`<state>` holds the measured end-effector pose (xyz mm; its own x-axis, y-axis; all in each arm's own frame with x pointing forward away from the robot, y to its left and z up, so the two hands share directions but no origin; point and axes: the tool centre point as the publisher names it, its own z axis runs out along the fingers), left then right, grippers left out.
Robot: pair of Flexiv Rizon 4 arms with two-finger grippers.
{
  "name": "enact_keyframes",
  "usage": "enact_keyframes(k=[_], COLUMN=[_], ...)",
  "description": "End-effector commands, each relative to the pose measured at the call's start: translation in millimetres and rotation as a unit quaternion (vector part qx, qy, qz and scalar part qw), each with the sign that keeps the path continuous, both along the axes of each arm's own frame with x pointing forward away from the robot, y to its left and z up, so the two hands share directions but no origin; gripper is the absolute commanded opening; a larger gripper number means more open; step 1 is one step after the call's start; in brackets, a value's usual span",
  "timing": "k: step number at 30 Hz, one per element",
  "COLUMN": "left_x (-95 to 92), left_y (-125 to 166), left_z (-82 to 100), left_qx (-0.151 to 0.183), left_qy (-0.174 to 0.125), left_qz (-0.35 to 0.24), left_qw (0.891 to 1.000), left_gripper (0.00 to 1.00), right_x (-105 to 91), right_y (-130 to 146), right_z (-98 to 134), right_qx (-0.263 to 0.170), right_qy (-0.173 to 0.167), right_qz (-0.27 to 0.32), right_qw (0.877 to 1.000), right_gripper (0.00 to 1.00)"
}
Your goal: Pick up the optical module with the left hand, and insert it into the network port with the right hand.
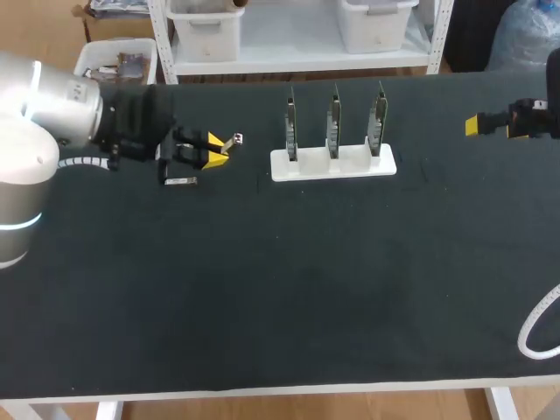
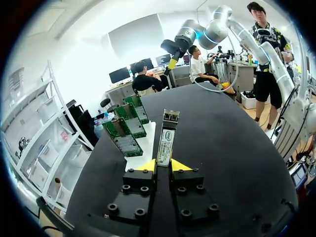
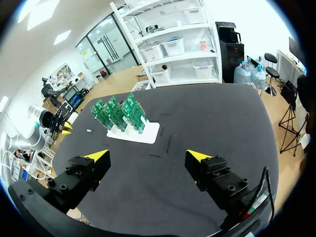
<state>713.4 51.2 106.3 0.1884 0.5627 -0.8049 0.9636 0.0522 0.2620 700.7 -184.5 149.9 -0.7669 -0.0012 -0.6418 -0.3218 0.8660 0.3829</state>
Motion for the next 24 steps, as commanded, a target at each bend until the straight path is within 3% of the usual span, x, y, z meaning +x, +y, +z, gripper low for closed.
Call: enact_keyframes(k=[1,12,17,22,24], left_x=[-2.0,-0.2,8.6,14.1,16.4], left_y=[0,-4,-37,-78,-88], left_z=[-1.2,2.2,33.1,70.1,80.5], left_qx=[-0.002,-0.001,-0.027,-0.086,-0.077], left_qy=[-0.003,-0.002,-0.023,-0.065,-0.076], left_qz=[0.002,0.002,-0.007,-0.042,-0.061], left_qw=[1.000,1.000,0.999,0.993,0.992], left_gripper=[0.00,0.00,0.00,0.00,0.00], right_x=[-1.2,-1.2,-1.2,-1.2,-1.2], right_y=[0,0,0,0,0], right_z=[1,1,1,1,1], right_qx=[-0.001,-0.001,-0.001,-0.001,-0.001], right_qy=[0.000,0.000,0.000,0.000,0.000], right_qz=[-0.002,-0.002,-0.002,-0.002,-0.002], right_qw=[1.000,1.000,1.000,1.000,1.000], right_gripper=[1.00,1.00,1.00,1.00,1.00])
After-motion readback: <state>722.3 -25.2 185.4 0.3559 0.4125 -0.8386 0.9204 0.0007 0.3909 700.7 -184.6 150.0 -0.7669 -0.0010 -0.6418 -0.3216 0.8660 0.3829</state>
